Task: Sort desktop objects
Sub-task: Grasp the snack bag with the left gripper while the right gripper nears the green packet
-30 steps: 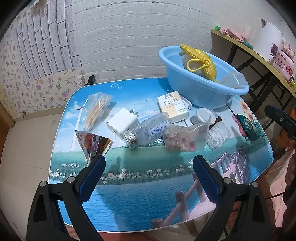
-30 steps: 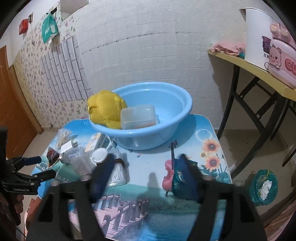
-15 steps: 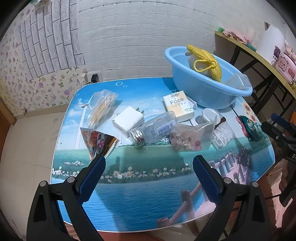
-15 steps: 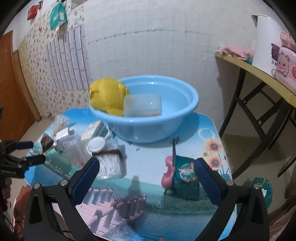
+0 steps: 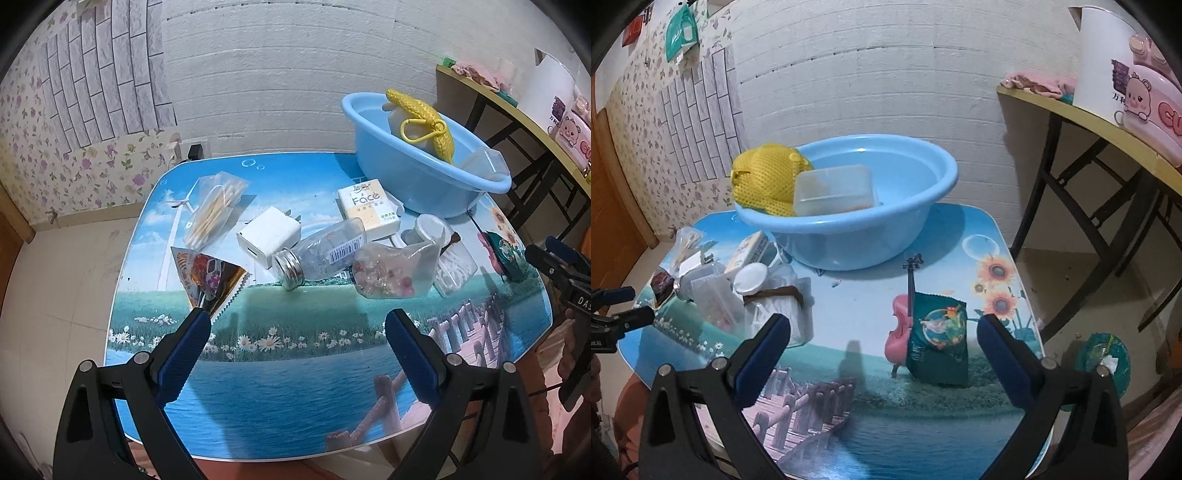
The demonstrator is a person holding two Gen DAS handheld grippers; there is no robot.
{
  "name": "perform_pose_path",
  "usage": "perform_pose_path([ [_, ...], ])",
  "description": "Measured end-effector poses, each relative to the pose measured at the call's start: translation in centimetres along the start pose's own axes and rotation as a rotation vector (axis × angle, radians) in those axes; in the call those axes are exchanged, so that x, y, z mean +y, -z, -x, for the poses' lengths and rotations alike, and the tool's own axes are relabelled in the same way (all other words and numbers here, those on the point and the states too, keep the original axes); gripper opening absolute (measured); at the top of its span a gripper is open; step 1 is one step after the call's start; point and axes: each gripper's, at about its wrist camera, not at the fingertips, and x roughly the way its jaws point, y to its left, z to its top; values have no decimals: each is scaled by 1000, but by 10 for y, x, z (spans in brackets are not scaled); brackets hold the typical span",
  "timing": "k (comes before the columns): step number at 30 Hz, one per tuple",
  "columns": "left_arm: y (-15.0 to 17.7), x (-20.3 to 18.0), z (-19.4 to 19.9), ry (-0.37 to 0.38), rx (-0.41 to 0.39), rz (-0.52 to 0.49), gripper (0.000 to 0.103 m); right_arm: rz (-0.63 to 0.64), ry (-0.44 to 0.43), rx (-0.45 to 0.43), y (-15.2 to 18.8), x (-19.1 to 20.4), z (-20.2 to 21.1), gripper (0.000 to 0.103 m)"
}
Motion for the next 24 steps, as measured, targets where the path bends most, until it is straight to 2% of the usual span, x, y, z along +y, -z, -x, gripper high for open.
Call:
perform_pose_path([
  [7,0,7,0,-1,-4,13,96,-23,-27,26,4,-6,-6,102],
  [15,7,22,-6,-18,9,41,96,-32,-13,31,12,-18,-7,101],
  [19,12,28,-12,-22,17,47,96,-16,-4,52,18,-22,-12,94],
  [24,13,38,-17,-28,21,70,96,-13,16,81,23,-28,-19,93],
])
